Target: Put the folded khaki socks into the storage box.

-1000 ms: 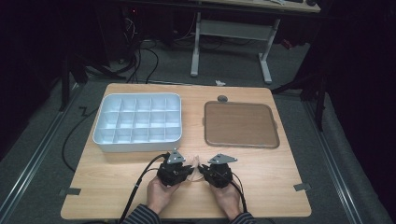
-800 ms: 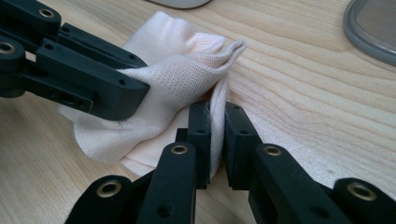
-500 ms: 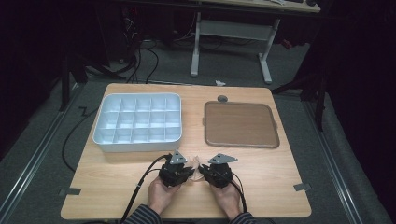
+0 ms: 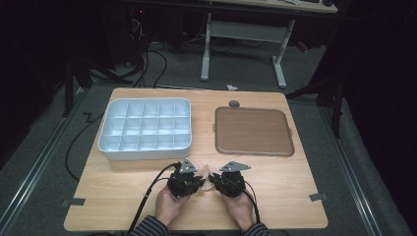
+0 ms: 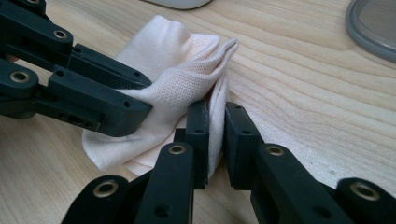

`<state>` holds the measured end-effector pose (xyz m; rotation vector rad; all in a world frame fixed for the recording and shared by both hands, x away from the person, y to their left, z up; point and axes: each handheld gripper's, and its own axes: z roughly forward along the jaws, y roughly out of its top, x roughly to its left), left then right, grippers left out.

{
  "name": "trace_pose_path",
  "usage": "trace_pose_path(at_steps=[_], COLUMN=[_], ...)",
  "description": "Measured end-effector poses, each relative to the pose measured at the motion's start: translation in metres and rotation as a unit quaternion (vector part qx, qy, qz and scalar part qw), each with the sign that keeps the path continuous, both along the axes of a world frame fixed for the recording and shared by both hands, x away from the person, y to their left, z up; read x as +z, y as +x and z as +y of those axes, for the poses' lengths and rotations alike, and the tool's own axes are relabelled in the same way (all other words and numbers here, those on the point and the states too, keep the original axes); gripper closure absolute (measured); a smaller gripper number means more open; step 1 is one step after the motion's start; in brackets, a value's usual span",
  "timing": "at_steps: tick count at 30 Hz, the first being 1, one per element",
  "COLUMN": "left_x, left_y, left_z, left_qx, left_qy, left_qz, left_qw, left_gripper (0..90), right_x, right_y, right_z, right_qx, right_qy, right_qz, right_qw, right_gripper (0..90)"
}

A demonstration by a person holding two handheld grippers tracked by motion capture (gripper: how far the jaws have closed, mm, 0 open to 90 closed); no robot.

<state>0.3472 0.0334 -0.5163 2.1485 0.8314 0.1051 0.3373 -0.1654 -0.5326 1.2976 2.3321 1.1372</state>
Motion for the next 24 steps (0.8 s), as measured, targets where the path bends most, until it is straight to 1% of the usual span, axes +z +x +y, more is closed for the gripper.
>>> trace_pose_path(at_steps=[2,3,4,8,9,11,14,15,16,17,18,20,21,22,24], left_x=[0.001,0.001,0.002,0.008,0.009,0.012,0.016,0.018,0.018,0.021,0.023,0.025,0.025,0.026,0.027], left_y=[-0.001,-0.001,-0.001,-0.006,-0.007,-0.008,-0.010,-0.011,-0.011,-0.013,-0.013,-0.015,-0.015,-0.016,-0.017], left_z=[0.000,0.000,0.001,0.004,0.004,0.006,0.010,0.012,0.012,0.015,0.016,0.018,0.018,0.019,0.022], left_qx=[-0.001,0.000,-0.002,-0.004,-0.004,-0.005,-0.003,0.000,0.000,0.003,0.004,0.006,0.006,0.007,0.011], left_qy=[-0.001,-0.003,-0.003,-0.018,-0.021,-0.025,-0.026,-0.030,-0.030,-0.036,-0.041,-0.043,-0.043,-0.038,-0.033], left_qz=[-0.001,-0.002,-0.002,-0.018,-0.018,-0.021,-0.026,-0.029,-0.029,-0.030,-0.028,-0.028,-0.028,-0.030,-0.033], left_qw=[1.0000,1.0000,1.0000,0.9997,0.9996,0.9995,0.9993,0.9991,0.9991,0.9989,0.9988,0.9987,0.9987,0.9988,0.9988], left_gripper=[75.6,75.6,73.7,66.7,65.5,64.2,61.3,60.9,60.4,60.1,59.3,58.2,58.1,58.1,57.8], right_x=[0.000,0.000,0.000,0.001,0.001,0.002,0.007,0.009,0.010,0.011,0.013,0.016,0.016,0.018,0.023], right_y=[0.000,0.000,0.000,0.001,0.001,0.000,-0.004,-0.005,-0.006,-0.007,-0.008,-0.010,-0.010,-0.011,-0.013], right_z=[0.000,0.000,0.000,-0.001,-0.002,-0.002,-0.005,-0.006,-0.006,-0.007,-0.008,-0.010,-0.010,-0.011,-0.013], right_qx=[0.000,0.000,0.000,-0.001,-0.001,-0.001,0.002,0.001,0.000,0.001,-0.001,0.001,0.001,0.002,0.006], right_qy=[0.000,0.000,0.000,0.001,-0.001,0.000,0.002,0.004,0.005,0.007,0.009,0.013,0.013,0.012,0.013], right_qz=[0.000,-0.003,-0.003,-0.002,-0.004,-0.001,-0.012,-0.013,-0.013,-0.016,-0.014,-0.015,-0.015,-0.018,-0.022], right_qw=[1.0000,1.0000,1.0000,1.0000,1.0000,1.0000,0.9999,0.9999,0.9999,0.9998,0.9999,0.9998,0.9998,0.9998,0.9997], right_gripper=[80.5,79.3,78.0,65.8,65.2,64.4,63.3,63.3,63.3,63.3,63.4,64.8,64.8,65.9,68.6])
